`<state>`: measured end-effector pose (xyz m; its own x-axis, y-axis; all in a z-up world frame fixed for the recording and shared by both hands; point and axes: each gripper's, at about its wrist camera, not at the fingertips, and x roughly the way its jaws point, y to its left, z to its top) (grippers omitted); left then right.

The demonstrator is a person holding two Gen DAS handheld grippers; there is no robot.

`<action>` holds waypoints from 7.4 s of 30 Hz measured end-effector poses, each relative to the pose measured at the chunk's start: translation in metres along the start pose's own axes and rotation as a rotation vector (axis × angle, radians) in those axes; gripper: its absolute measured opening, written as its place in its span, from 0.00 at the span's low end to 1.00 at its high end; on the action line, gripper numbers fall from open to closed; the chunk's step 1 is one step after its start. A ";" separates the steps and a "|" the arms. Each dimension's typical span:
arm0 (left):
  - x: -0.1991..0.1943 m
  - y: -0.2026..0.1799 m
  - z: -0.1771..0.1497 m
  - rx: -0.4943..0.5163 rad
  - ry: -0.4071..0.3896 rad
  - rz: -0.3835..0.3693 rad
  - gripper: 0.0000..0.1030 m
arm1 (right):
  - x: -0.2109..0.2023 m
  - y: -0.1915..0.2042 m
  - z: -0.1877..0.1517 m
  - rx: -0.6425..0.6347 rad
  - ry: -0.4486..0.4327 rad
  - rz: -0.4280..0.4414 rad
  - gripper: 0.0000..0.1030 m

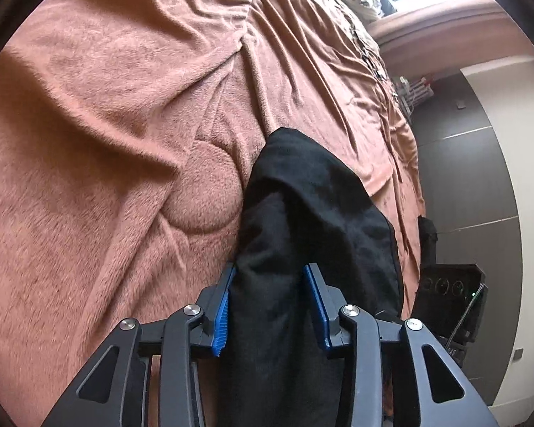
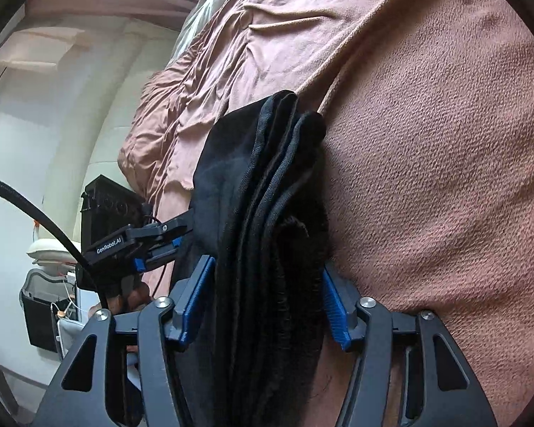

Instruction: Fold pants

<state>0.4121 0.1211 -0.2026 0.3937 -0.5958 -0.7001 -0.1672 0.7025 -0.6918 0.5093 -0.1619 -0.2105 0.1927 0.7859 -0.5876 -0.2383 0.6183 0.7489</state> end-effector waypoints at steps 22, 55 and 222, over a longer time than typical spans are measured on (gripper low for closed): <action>-0.058 -0.039 -0.023 0.087 -0.132 -0.042 0.09 | -0.038 0.066 -0.042 -0.240 -0.133 -0.080 0.23; -0.156 -0.147 -0.118 0.304 -0.321 -0.123 0.08 | -0.172 0.139 -0.143 -0.520 -0.343 -0.131 0.20; 0.264 -0.488 -0.024 0.604 0.065 -0.118 0.66 | -0.490 0.121 -0.438 0.093 -0.648 -0.744 0.75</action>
<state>0.5756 -0.3882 -0.0546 0.3190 -0.6918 -0.6478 0.4227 0.7156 -0.5561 -0.0308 -0.4705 0.0337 0.7526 0.0260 -0.6580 0.2252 0.9288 0.2943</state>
